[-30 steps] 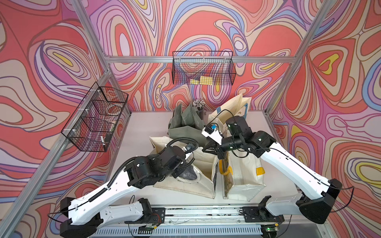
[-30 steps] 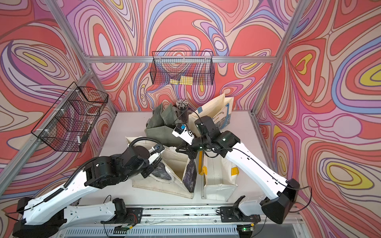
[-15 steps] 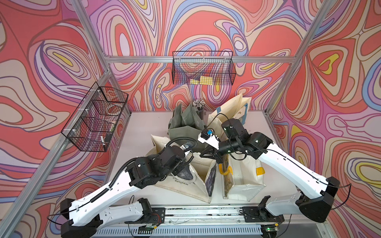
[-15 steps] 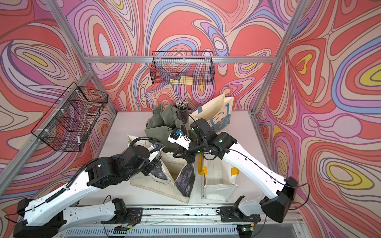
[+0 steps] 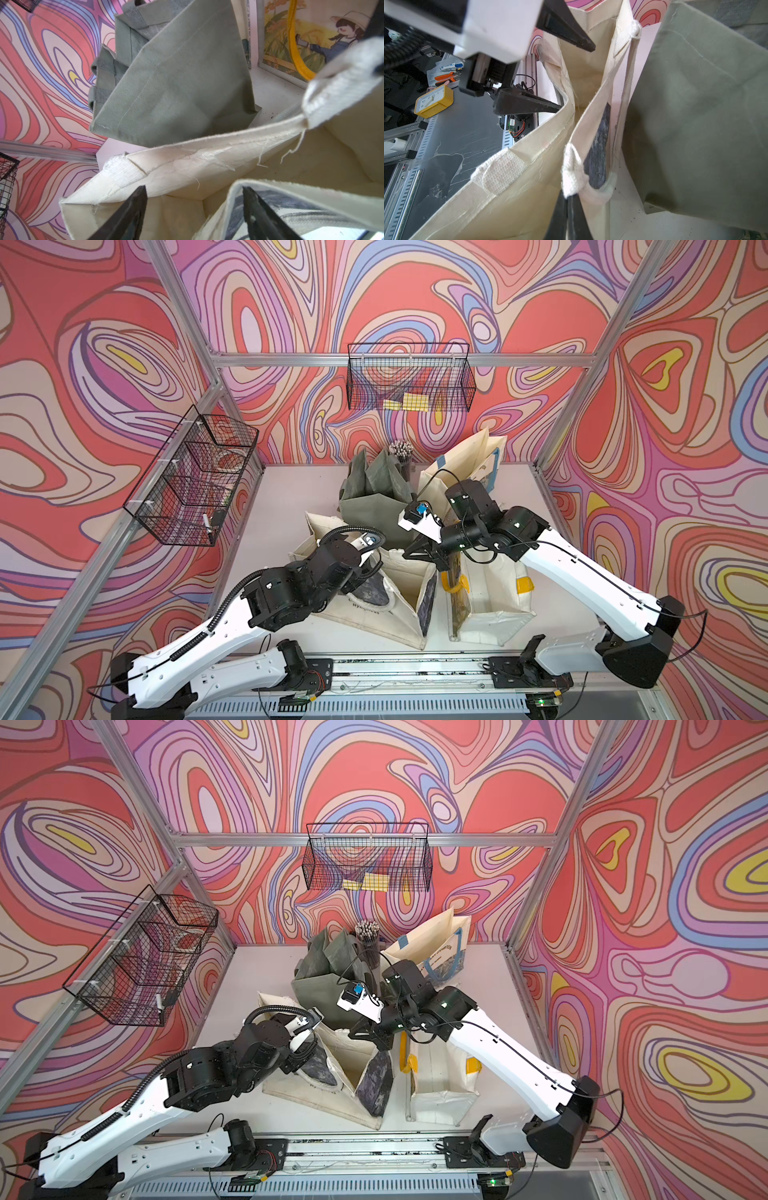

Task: Put away the canvas bag
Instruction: Press the canvas bag at the center of the board.

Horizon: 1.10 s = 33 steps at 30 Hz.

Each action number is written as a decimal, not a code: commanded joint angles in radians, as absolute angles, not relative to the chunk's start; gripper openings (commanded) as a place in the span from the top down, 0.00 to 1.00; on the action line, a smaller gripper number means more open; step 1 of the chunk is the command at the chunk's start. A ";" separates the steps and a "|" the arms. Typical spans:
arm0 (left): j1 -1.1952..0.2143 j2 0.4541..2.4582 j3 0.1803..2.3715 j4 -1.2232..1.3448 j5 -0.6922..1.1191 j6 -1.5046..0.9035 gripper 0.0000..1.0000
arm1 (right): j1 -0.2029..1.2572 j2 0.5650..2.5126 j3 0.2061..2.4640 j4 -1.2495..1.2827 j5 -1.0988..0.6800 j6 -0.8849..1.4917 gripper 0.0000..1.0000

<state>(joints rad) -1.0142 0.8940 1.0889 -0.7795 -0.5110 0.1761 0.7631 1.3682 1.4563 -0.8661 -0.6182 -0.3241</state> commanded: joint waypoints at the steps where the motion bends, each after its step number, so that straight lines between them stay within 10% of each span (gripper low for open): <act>1: -1.004 0.861 1.068 -0.691 -0.534 0.274 0.16 | 0.778 1.375 1.482 -0.889 -0.617 -0.352 1.00; 33: -0.744 1.016 1.249 -0.928 0.107 0.600 0.24 | 0.836 1.322 1.441 -0.797 -0.560 -0.457 1.00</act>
<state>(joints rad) -0.7502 1.0027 1.2224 -0.8551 0.0086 0.5518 0.8246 1.3571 1.4532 -0.8577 -0.5560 -0.4305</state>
